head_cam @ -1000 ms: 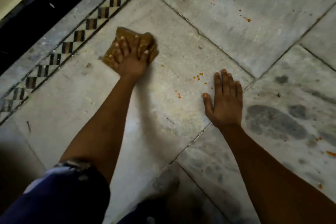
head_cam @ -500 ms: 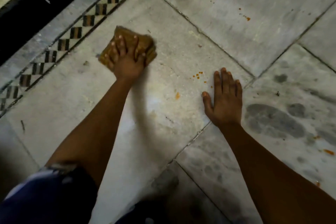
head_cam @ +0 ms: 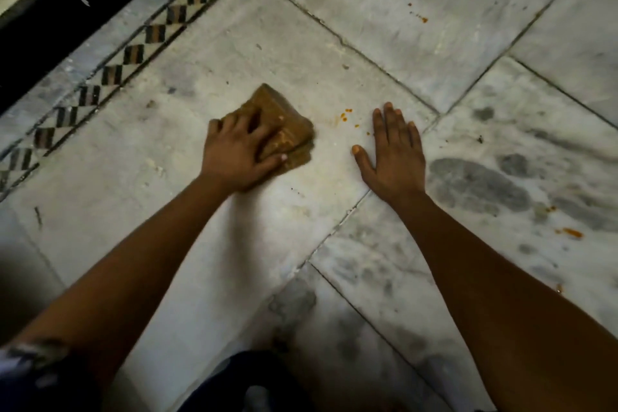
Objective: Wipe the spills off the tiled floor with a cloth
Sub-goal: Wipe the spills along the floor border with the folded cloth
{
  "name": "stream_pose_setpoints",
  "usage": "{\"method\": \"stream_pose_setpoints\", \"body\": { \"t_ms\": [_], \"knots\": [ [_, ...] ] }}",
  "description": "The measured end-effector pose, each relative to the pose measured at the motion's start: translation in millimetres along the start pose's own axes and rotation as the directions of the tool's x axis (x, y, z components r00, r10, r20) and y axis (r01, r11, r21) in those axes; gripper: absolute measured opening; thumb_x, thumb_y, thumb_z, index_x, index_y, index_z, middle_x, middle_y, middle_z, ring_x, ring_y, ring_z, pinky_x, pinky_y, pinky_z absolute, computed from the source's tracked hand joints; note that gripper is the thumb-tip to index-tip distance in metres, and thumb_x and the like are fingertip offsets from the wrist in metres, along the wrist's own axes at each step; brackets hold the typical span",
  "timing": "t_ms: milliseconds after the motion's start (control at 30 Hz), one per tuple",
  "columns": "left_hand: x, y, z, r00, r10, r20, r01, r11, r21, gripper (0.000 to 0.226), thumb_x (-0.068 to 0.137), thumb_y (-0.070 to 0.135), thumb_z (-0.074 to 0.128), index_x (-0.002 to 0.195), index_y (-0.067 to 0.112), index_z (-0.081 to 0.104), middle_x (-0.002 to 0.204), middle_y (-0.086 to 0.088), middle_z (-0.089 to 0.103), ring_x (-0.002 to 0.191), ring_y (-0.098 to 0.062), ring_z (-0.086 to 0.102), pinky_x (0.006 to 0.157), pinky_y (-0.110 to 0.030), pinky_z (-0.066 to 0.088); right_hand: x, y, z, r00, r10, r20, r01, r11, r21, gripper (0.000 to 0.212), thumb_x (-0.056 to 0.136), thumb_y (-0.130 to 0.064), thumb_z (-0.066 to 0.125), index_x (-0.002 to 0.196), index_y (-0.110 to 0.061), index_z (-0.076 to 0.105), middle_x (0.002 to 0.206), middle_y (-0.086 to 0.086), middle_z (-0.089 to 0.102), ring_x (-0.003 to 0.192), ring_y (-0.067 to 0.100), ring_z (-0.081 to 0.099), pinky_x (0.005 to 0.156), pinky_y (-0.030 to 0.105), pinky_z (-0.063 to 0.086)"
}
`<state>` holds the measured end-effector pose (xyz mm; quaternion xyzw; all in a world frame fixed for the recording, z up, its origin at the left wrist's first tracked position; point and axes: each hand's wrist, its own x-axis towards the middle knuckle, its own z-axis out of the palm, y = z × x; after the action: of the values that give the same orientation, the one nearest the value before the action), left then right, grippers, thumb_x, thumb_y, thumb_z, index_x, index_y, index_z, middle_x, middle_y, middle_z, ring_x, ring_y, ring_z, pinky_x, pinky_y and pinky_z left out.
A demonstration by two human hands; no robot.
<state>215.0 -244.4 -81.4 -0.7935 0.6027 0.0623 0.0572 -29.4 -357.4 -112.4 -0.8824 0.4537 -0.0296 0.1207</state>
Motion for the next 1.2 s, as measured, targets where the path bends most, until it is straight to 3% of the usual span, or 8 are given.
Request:
{"method": "stream_pose_setpoints", "body": {
  "t_ms": [100, 200, 400, 667, 833, 1000, 1100, 1200],
  "knots": [
    [33.2, -1.6, -0.1, 0.985, -0.139, 0.1, 0.143, 0.989, -0.033, 0.074, 0.084, 0.071, 0.031, 0.146, 0.033, 0.02, 0.157, -0.013, 0.004, 0.143, -0.032, 0.006, 0.11, -0.057, 0.004, -11.0, 9.7, -2.6, 0.999, 0.0, 0.05, 0.002, 0.999, -0.039, 0.077, 0.094, -0.055, 0.03, 0.149, -0.007, 0.005, 0.158, 0.015, -0.001, 0.146, 0.025, 0.0, 0.118, 0.036, -0.002],
    [49.6, 26.8, 7.3, 0.977, -0.158, 0.146, 0.18, 0.972, -0.149, 0.071, 0.087, 0.068, 0.03, 0.147, 0.039, 0.005, 0.157, -0.009, -0.011, 0.143, -0.029, -0.012, 0.109, -0.062, -0.008, -15.5, 10.4, -0.8, 0.998, 0.018, 0.061, -0.017, 1.0, -0.026, 0.08, 0.093, -0.057, 0.031, 0.149, -0.008, 0.002, 0.158, 0.014, -0.002, 0.146, 0.025, -0.002, 0.117, 0.035, -0.004],
    [-33.0, 44.1, 25.5, 1.0, -0.017, 0.013, 0.019, 0.985, -0.173, 0.069, 0.078, 0.074, 0.025, 0.14, 0.052, 0.002, 0.158, -0.003, -0.005, 0.145, -0.026, -0.002, 0.11, -0.054, -0.006, -16.8, 11.4, 3.2, 1.0, 0.021, 0.002, -0.021, 1.0, 0.017, 0.085, 0.089, -0.062, 0.033, 0.149, -0.006, 0.012, 0.157, 0.015, 0.009, 0.145, 0.026, 0.009, 0.117, 0.037, 0.002],
    [24.8, 35.5, 16.9, 0.918, -0.39, 0.076, 0.397, 0.887, -0.238, 0.067, 0.088, 0.064, 0.033, 0.146, 0.039, 0.013, 0.157, -0.01, -0.008, 0.144, -0.031, -0.008, 0.11, -0.06, -0.008, -15.2, 13.4, 6.2, 0.999, 0.011, -0.053, -0.008, 0.999, 0.054, 0.085, 0.087, -0.062, 0.039, 0.147, -0.004, 0.022, 0.155, 0.017, 0.019, 0.144, 0.029, 0.017, 0.117, 0.039, 0.008],
    [-5.3, 79.9, 25.6, 0.997, -0.076, 0.018, 0.078, 0.977, -0.201, 0.069, 0.082, 0.07, 0.032, 0.144, 0.047, 0.011, 0.158, -0.008, -0.005, 0.144, -0.029, -0.006, 0.109, -0.055, -0.009, -14.9, 13.2, 4.7, 0.999, 0.015, -0.043, -0.013, 0.999, 0.041, 0.087, 0.086, -0.063, 0.036, 0.148, -0.005, 0.019, 0.156, 0.015, 0.016, 0.145, 0.027, 0.014, 0.118, 0.038, 0.006],
    [-44.1, 35.1, 26.0, 0.994, 0.104, 0.028, -0.102, 0.992, -0.07, 0.064, 0.082, 0.067, 0.021, 0.141, 0.048, 0.005, 0.158, -0.006, 0.005, 0.144, -0.029, 0.01, 0.108, -0.056, -0.002, -14.9, 14.6, 5.9, 0.999, 0.017, -0.037, -0.015, 0.999, 0.033, 0.089, 0.086, -0.065, 0.033, 0.148, -0.004, 0.015, 0.156, 0.015, 0.014, 0.145, 0.026, 0.012, 0.117, 0.037, 0.001],
    [-5.1, 14.0, 15.7, 0.993, -0.044, 0.108, 0.051, 0.997, -0.06, 0.067, 0.081, 0.07, 0.018, 0.141, 0.048, -0.001, 0.158, -0.004, -0.005, 0.144, -0.028, 0.001, 0.109, -0.058, -0.003, -14.4, 17.5, 4.8, 0.999, 0.014, -0.037, -0.013, 0.999, 0.038, 0.089, 0.085, -0.065, 0.031, 0.148, -0.004, 0.014, 0.157, 0.013, 0.013, 0.145, 0.025, 0.01, 0.117, 0.036, -0.001],
    [60.6, 23.9, -0.3, 0.957, -0.235, 0.168, 0.262, 0.951, -0.164, 0.067, 0.089, 0.063, 0.031, 0.147, 0.04, 0.007, 0.158, -0.006, -0.01, 0.144, -0.031, -0.007, 0.11, -0.058, -0.005, -7.9, 27.2, -0.5, 0.999, 0.017, -0.038, -0.016, 0.999, 0.033, 0.089, 0.085, -0.065, 0.028, 0.149, -0.005, 0.012, 0.157, 0.013, 0.011, 0.146, 0.024, 0.007, 0.116, 0.036, -0.004]
  ]
}}
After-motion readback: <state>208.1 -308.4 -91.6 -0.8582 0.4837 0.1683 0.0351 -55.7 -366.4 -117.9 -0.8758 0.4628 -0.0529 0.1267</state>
